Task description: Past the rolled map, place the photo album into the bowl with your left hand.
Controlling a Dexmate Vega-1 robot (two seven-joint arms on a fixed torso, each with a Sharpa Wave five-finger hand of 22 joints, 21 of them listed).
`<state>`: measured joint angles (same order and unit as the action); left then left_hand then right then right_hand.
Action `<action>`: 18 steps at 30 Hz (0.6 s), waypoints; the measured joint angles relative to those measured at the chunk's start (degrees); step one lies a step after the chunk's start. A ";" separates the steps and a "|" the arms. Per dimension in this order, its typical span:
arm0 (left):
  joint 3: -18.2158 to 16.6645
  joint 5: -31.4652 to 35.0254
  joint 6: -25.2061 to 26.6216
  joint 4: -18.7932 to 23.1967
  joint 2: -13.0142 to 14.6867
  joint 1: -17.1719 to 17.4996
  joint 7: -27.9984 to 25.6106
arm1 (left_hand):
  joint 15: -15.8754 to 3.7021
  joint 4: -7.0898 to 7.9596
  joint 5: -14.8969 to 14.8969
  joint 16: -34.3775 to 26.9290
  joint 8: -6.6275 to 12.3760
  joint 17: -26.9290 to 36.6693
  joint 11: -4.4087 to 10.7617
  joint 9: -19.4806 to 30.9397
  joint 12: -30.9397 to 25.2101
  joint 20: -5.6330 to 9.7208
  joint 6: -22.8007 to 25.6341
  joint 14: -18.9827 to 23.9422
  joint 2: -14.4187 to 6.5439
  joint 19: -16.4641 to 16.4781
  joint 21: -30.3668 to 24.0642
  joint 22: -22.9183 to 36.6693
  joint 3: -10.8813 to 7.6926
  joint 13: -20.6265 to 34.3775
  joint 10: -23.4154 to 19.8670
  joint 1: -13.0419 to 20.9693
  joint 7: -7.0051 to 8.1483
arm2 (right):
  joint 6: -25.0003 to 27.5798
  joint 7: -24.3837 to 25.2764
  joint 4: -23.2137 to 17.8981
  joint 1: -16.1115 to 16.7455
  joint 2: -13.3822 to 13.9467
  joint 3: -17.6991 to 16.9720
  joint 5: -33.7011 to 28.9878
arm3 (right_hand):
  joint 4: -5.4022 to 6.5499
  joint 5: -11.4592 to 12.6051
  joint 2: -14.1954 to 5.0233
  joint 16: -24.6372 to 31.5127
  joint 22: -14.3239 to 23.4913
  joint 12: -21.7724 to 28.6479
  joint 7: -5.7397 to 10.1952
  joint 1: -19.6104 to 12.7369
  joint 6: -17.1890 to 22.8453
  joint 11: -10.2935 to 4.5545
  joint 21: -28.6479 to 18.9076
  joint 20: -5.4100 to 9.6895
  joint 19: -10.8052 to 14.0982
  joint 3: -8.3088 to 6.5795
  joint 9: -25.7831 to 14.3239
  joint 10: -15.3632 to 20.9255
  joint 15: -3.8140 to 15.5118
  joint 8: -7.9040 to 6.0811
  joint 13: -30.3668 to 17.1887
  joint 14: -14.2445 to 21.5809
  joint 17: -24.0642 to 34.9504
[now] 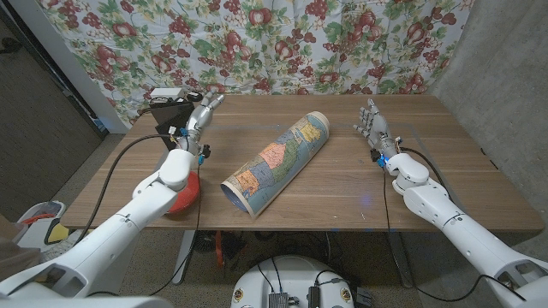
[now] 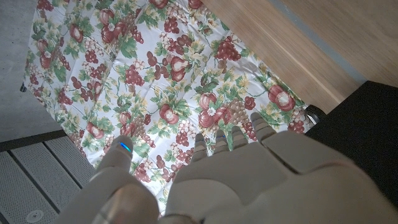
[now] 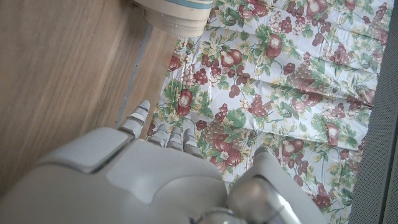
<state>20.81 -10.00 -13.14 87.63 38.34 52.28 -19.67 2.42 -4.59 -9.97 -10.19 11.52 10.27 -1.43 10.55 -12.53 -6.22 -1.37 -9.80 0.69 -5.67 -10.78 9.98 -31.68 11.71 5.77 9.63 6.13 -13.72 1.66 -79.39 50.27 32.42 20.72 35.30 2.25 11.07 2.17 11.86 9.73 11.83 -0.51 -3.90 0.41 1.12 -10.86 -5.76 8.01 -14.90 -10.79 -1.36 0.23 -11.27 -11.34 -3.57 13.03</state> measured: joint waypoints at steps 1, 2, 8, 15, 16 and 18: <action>-0.11 0.52 0.46 0.36 0.20 0.14 -0.38 | 0.00 0.00 0.00 0.00 0.00 0.00 0.00 0.00 0.00 0.00 0.00 0.00 0.00 0.00 0.00 0.00 0.00 0.00 0.00 0.00 0.00 | -0.05 0.03 0.00 -0.02 0.04 0.02 -0.14 | 0.00 0.00 0.00 0.00 0.00 0.00 0.00 0.00 0.00 0.00 0.00 0.14 -0.14 0.00 0.00 0.00 0.00 0.00 0.00 0.00 0.00; -0.21 0.76 0.67 0.70 0.44 0.31 -0.62 | 0.00 -0.10 0.00 0.00 0.00 0.00 0.00 0.00 0.00 0.00 0.00 0.00 0.00 0.00 0.00 0.00 0.10 0.00 0.00 0.00 0.00 | -0.10 0.07 0.00 -0.03 0.05 0.03 -0.29 | 0.00 0.00 0.00 0.00 0.00 0.00 0.00 0.00 0.00 0.00 0.00 0.30 -0.31 0.00 0.00 0.00 0.00 0.00 0.00 0.00 0.00; -0.83 2.34 2.12 1.95 1.29 0.99 -2.16 | 0.00 -0.47 0.00 0.00 0.00 0.00 0.00 0.00 0.00 -0.02 0.00 0.00 -0.16 -0.01 0.00 0.00 0.00 0.00 0.00 0.16 0.00 | -0.19 0.32 -0.11 -0.03 0.21 0.05 -0.57 | -0.12 0.00 0.00 0.00 0.00 0.00 0.00 0.00 0.00 0.00 0.00 0.33 -0.33 0.13 0.00 0.00 0.00 0.00 0.00 0.01 0.00; -1.70 3.96 3.62 3.37 2.29 1.90 -3.92 | 0.00 -0.89 0.00 0.00 0.00 0.00 0.00 -0.01 0.00 0.09 -0.01 0.00 0.13 -0.53 0.00 0.00 -0.08 0.01 0.00 0.46 0.00 | -0.16 0.82 -0.86 -0.01 0.74 0.14 -1.30 | -0.24 0.00 -0.23 0.00 0.00 0.00 0.00 -0.23 0.00 0.00 0.00 0.33 -0.32 0.24 0.00 0.00 0.00 0.00 0.00 0.01 0.01; -1.70 4.16 3.83 3.37 2.29 1.90 -4.14 | 0.00 -0.88 0.00 0.00 0.00 0.00 0.00 -0.01 0.00 0.08 0.00 0.00 -0.01 -0.53 0.00 0.00 -0.08 0.01 0.00 0.62 0.00 | -0.16 0.82 -0.95 -0.01 0.80 0.16 -1.30 | -0.24 0.00 -0.23 0.00 0.00 0.00 0.00 -0.23 0.00 0.00 0.00 0.33 -0.32 0.24 0.00 0.00 -0.01 0.00 0.00 0.01 0.01; -1.70 4.46 4.19 3.37 2.29 1.90 -4.37 | 0.08 -1.28 0.00 0.00 0.00 0.00 0.03 -0.01 0.00 -0.38 -0.01 -0.05 0.00 -0.98 0.00 0.00 0.01 0.01 0.03 0.91 0.00 | -0.16 0.82 -1.09 -0.01 0.89 0.20 -1.30 | -0.24 0.00 -0.23 0.00 0.00 0.00 0.00 -0.23 0.00 0.00 0.00 0.31 -0.34 0.24 0.00 0.00 -0.01 0.00 0.00 0.01 0.01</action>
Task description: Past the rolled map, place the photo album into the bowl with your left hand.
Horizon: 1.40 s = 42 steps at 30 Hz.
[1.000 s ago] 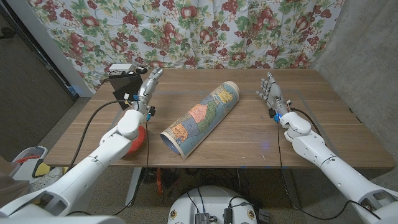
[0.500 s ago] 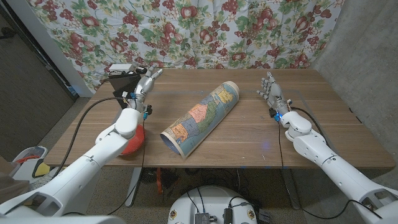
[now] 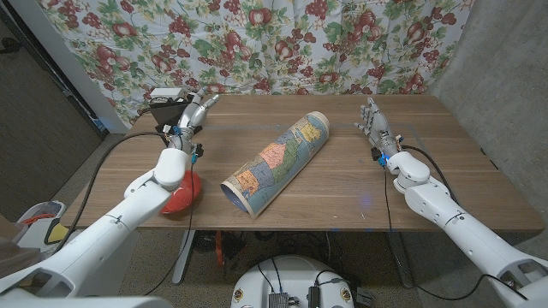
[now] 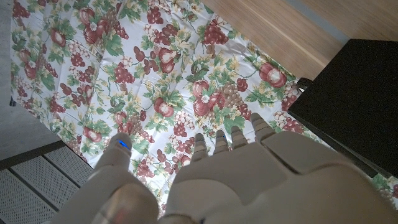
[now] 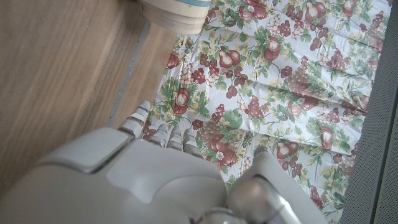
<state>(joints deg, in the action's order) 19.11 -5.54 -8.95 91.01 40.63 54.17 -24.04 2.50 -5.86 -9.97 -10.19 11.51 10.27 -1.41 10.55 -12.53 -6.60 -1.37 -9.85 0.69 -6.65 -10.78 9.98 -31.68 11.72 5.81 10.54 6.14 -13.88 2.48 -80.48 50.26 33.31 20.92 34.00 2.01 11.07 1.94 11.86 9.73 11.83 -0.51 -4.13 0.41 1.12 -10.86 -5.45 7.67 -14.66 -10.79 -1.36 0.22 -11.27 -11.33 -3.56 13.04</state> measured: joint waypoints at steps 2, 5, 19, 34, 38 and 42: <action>-0.41 0.27 0.35 0.77 0.65 0.47 -0.16 | 0.34 0.01 0.00 0.00 0.00 0.00 0.29 0.00 0.00 -0.58 -0.01 0.05 0.15 -0.20 0.00 0.00 -0.01 0.00 0.29 0.15 -0.01 | 0.28 0.22 -0.10 0.00 0.06 0.05 -0.46 | 0.00 0.00 0.00 0.00 0.00 0.00 0.00 0.00 0.00 0.00 0.00 -0.29 -0.29 0.00 0.00 0.00 0.00 0.00 0.00 0.00 0.00; -0.60 0.59 0.73 1.36 1.14 0.69 -0.27 | 0.34 0.01 0.00 0.00 0.00 0.00 0.29 0.00 0.00 -0.68 -0.22 0.05 -0.01 -0.26 0.00 0.00 -0.01 0.00 0.29 0.31 -0.22 | 0.52 0.40 -0.20 0.00 0.11 0.07 -0.64 | 0.00 0.00 0.00 0.00 0.00 0.00 0.00 0.00 0.00 0.00 0.00 -0.29 -0.29 0.00 0.00 0.00 0.00 0.00 0.00 0.00 0.00; -1.20 4.81 6.20 4.85 3.97 1.69 -1.73 | 1.48 -0.46 0.00 0.00 -0.35 0.00 0.06 -0.01 0.00 -1.30 -0.44 -0.01 -0.23 -0.88 0.00 0.00 0.00 0.00 0.51 0.53 0.00 | 0.76 0.94 -1.11 0.23 0.49 0.04 -1.19 | 0.00 0.00 0.00 0.00 0.00 0.00 0.00 0.00 0.00 0.00 0.00 -0.29 -0.28 0.00 0.00 0.00 -0.31 0.00 0.01 -0.30 0.01; -1.66 9.99 12.31 7.59 7.15 2.22 -3.82 | 1.78 -0.94 0.00 0.00 -0.34 0.00 0.27 -0.01 0.00 -1.69 -1.07 0.05 -0.45 -1.28 0.00 0.00 -0.01 0.16 0.71 1.19 0.00 | 1.04 1.21 -1.87 0.34 0.85 -0.03 -1.57 | -0.04 0.00 0.69 0.00 0.00 0.00 0.00 0.69 0.00 0.00 0.00 -0.29 -0.28 0.43 0.00 0.00 -0.31 0.00 0.01 -0.30 0.01; -1.76 11.15 13.64 8.01 7.71 2.36 -4.26 | 1.78 -0.94 0.00 0.00 -0.34 0.00 0.16 -0.01 0.00 -1.69 -1.07 0.05 -0.45 -1.28 0.00 0.00 -0.01 0.16 0.82 1.19 0.00 | 1.39 1.21 -1.99 0.25 0.86 0.12 -1.64 | -0.03 0.00 0.69 0.00 0.00 0.00 0.00 0.69 0.00 0.00 0.00 -0.29 -0.28 0.43 0.00 0.00 -0.31 0.00 0.01 -0.30 0.01; -1.77 12.87 15.82 8.83 8.43 2.61 -4.91 | 1.78 -1.12 0.00 0.00 -0.34 0.00 0.40 -0.01 0.00 -1.88 -1.07 0.06 -0.47 -1.55 0.00 0.00 -0.20 0.15 1.05 1.21 0.00 | 1.33 1.19 -1.92 0.05 0.73 0.22 -1.76 | 0.04 0.00 1.00 0.00 0.00 0.00 0.00 1.00 0.00 0.00 0.00 -0.29 -0.28 0.82 0.00 0.00 -0.31 0.00 0.01 -0.30 0.16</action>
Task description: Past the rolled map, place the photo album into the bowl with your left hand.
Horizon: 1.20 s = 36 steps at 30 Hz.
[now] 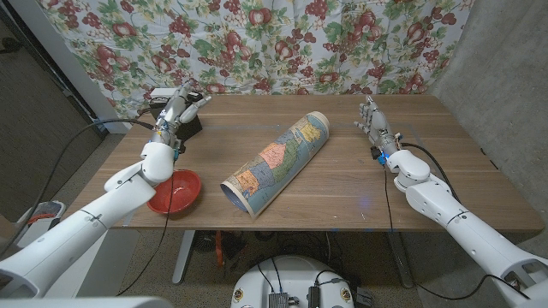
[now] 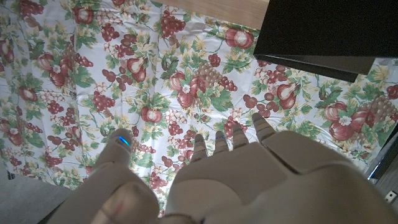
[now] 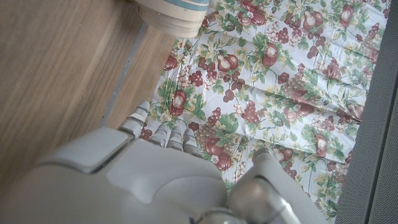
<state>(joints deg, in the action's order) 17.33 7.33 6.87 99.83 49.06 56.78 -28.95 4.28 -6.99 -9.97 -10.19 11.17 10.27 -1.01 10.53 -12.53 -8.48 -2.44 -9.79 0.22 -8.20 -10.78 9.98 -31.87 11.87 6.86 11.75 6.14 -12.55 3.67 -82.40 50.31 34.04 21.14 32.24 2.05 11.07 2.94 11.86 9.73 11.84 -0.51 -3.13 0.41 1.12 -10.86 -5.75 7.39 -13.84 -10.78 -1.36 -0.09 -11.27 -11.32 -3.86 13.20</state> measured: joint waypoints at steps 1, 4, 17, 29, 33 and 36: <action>0.00 0.50 0.64 0.25 0.18 0.04 -0.23 | 0.00 -0.05 0.00 0.00 0.00 0.00 0.00 0.00 0.00 0.18 0.00 0.00 -0.23 -0.16 0.00 0.00 -0.05 0.00 0.00 0.23 0.00 | -0.07 -0.01 0.10 -0.06 -0.07 0.06 -0.07 | 0.00 0.00 0.00 0.00 0.00 0.00 0.00 0.00 0.00 0.00 0.00 0.00 0.00 0.00 0.00 0.00 0.00 0.00 0.00 0.00 0.00; 0.14 1.36 1.64 0.66 0.59 0.11 -0.52 | 0.00 -0.05 0.00 0.00 0.00 0.00 0.00 0.00 0.00 -0.01 0.00 0.00 -0.23 -0.36 0.00 0.00 -0.05 0.00 0.00 0.23 0.00 | -0.24 -0.02 0.22 -0.14 -0.16 0.14 -0.24 | 0.24 0.00 0.22 0.00 0.00 0.00 0.00 0.22 0.00 0.00 0.00 0.00 0.00 0.24 0.00 0.00 0.00 0.00 0.00 0.00 0.00; 0.50 5.33 6.20 2.09 2.49 0.38 -1.67 | 0.00 -0.52 0.00 0.00 0.00 0.00 0.00 0.00 0.00 -0.01 -0.30 0.00 -0.22 -0.35 0.00 0.00 -0.05 0.00 -0.01 0.83 0.31 | -1.58 -0.31 1.30 -0.72 -0.52 0.64 -1.24 | 0.23 0.00 0.75 0.00 0.00 0.00 0.00 0.75 0.00 0.00 0.00 0.00 0.00 0.71 0.00 0.00 0.21 0.00 0.00 -0.20 -0.01; 0.38 7.50 9.75 3.16 3.69 0.66 -1.96 | 0.00 -1.00 0.00 0.00 -0.45 0.00 -0.01 -0.01 0.00 -0.01 -0.90 0.00 -0.36 -0.35 0.00 0.00 -0.05 -0.01 0.39 1.44 0.30 | -1.54 -0.13 1.39 -0.85 -0.65 0.85 -1.72 | 0.23 0.00 0.76 0.00 0.00 0.00 0.00 0.76 0.00 0.00 0.00 0.00 0.00 1.19 0.00 0.00 0.20 0.00 0.00 -0.20 -0.01; 0.35 7.81 10.73 3.46 4.03 0.69 -1.88 | 0.00 -1.00 0.00 0.00 -0.45 0.00 -0.01 -0.01 0.00 -0.01 -0.90 0.00 -0.07 -0.34 0.00 0.00 -0.05 -0.01 0.39 1.73 0.30 | -1.35 0.27 1.41 -0.85 -0.88 0.85 -1.81 | 0.23 0.00 0.98 0.23 0.00 0.00 0.11 0.98 0.38 -0.21 0.00 0.00 0.00 1.19 0.00 0.21 0.20 0.00 0.00 -0.20 -0.01; 0.37 8.22 12.31 3.76 4.09 0.69 -1.63 | 0.00 -1.00 0.00 0.00 -0.45 0.00 -0.16 -0.01 0.00 -0.01 -1.32 0.00 -0.07 -0.34 0.00 0.00 -0.05 -0.01 0.53 1.73 0.33 | -1.71 0.50 1.51 -0.85 -0.98 0.85 -1.99 | 0.43 0.00 0.98 0.24 0.00 0.00 0.22 0.97 0.84 -0.21 0.00 0.00 0.00 1.38 0.00 0.21 0.20 0.00 0.00 -0.20 -0.01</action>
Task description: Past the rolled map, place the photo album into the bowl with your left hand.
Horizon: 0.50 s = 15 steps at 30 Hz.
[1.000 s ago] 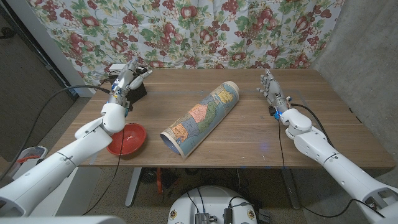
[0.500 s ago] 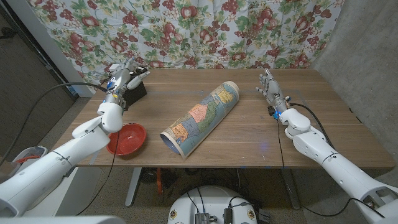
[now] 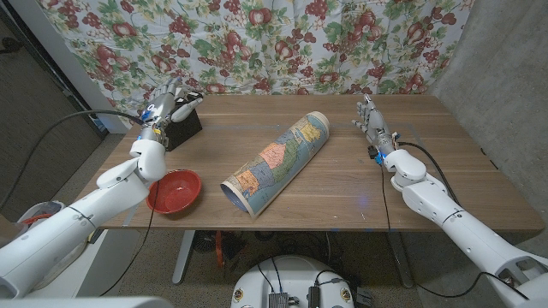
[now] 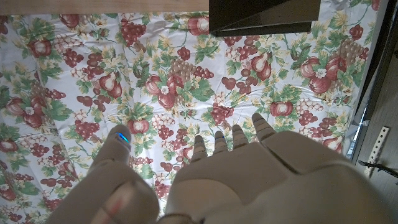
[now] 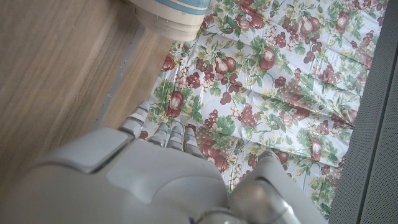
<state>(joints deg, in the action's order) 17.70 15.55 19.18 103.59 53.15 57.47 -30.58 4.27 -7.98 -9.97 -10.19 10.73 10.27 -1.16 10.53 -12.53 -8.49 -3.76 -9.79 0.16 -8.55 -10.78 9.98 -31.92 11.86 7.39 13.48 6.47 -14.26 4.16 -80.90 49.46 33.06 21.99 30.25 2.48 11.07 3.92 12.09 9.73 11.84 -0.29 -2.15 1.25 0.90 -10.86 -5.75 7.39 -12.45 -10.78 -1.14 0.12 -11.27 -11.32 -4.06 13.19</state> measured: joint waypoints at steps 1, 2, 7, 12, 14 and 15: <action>0.10 0.14 0.53 0.12 0.02 -0.02 0.08 | 0.00 0.00 0.00 0.00 0.00 0.00 -0.10 0.00 0.00 0.00 -0.01 0.00 0.00 0.00 0.00 0.00 0.00 0.00 0.09 0.00 -0.01 | -0.12 0.15 0.03 0.01 -0.03 0.00 -0.05 | 0.04 0.00 0.00 0.00 0.00 0.00 0.00 0.00 0.00 0.00 0.00 0.00 0.00 0.04 0.00 0.00 0.00 0.00 0.00 0.00 0.00; 0.23 0.24 0.82 0.23 0.05 -0.09 0.14 | 0.00 0.00 0.00 0.00 0.00 0.00 -0.17 0.00 0.00 0.00 -0.01 0.00 0.00 0.00 0.00 0.00 0.00 0.00 0.17 0.00 -0.01 | -0.24 0.19 0.03 0.02 -0.05 -0.01 -0.08 | 0.05 0.00 0.00 0.00 0.00 0.00 0.00 0.00 0.00 -0.01 0.00 0.00 0.00 0.04 0.00 0.00 0.00 0.00 0.00 0.00 0.00; 0.55 1.00 3.01 0.46 0.21 -0.41 0.57 | 0.00 -0.24 0.00 0.00 0.00 0.00 -0.17 0.00 0.00 0.00 -0.22 0.00 0.00 0.00 0.00 0.00 0.24 0.00 0.17 0.00 -0.22 | -0.46 0.27 0.10 0.16 -0.13 -0.08 -0.14 | 0.05 0.00 -0.03 0.00 0.00 0.00 0.00 0.03 0.00 -0.31 0.00 0.00 0.00 0.04 0.00 0.31 0.22 0.00 0.00 0.22 0.00; 0.95 1.56 4.58 0.58 0.30 -0.75 0.92 | 0.00 -0.24 0.00 0.00 0.00 0.00 -0.17 0.00 0.00 0.00 -0.21 0.00 0.00 0.00 0.00 0.00 0.24 0.00 0.16 0.00 -0.22 | -0.54 0.36 0.12 0.24 -0.16 -0.12 -0.14 | 0.05 0.00 -0.25 0.00 0.00 0.00 0.00 0.25 0.00 -0.31 0.00 0.00 0.00 0.04 0.00 0.31 0.22 0.00 0.00 0.22 0.00; 1.83 1.87 5.30 0.61 0.38 -1.57 1.09 | 0.00 -0.24 0.00 0.00 0.00 0.00 -0.17 0.00 0.00 0.00 -0.21 0.00 0.01 0.00 0.00 0.00 0.24 0.00 0.16 0.00 -0.23 | -0.63 0.44 0.13 0.28 -0.16 -0.13 -0.18 | 0.05 0.00 -0.25 0.00 0.00 0.00 0.00 0.25 0.00 -0.31 0.00 0.00 0.00 0.04 0.00 0.30 0.21 0.00 0.00 0.22 -0.01; 1.88 1.91 5.36 0.61 0.39 -1.63 1.11 | 0.00 -0.24 0.00 0.00 0.00 0.00 -0.17 0.00 0.00 0.00 -0.21 0.00 0.01 0.00 0.00 0.00 0.24 0.00 0.16 0.00 -0.23 | -0.64 0.46 0.13 0.29 -0.16 -0.13 -0.18 | 0.05 0.00 -0.25 0.00 0.00 0.00 0.00 0.25 0.00 -0.31 0.00 0.00 0.00 0.04 0.00 0.31 0.21 0.00 0.00 0.22 -0.01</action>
<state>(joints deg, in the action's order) 19.58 17.45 24.54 104.20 53.53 55.83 -29.47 4.27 -8.22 -9.97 -10.19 10.73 10.27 -1.33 10.53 -12.53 -8.49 -3.97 -9.79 0.17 -8.54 -10.78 9.98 -31.68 11.86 7.55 13.48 6.24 -14.89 4.62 -80.77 49.74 32.89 21.86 30.07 2.53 11.07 3.67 12.09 9.73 11.84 -0.30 -1.91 1.24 0.60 -10.86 -5.75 7.40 -12.41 -10.78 -0.84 0.33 -11.27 -11.32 -3.84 13.18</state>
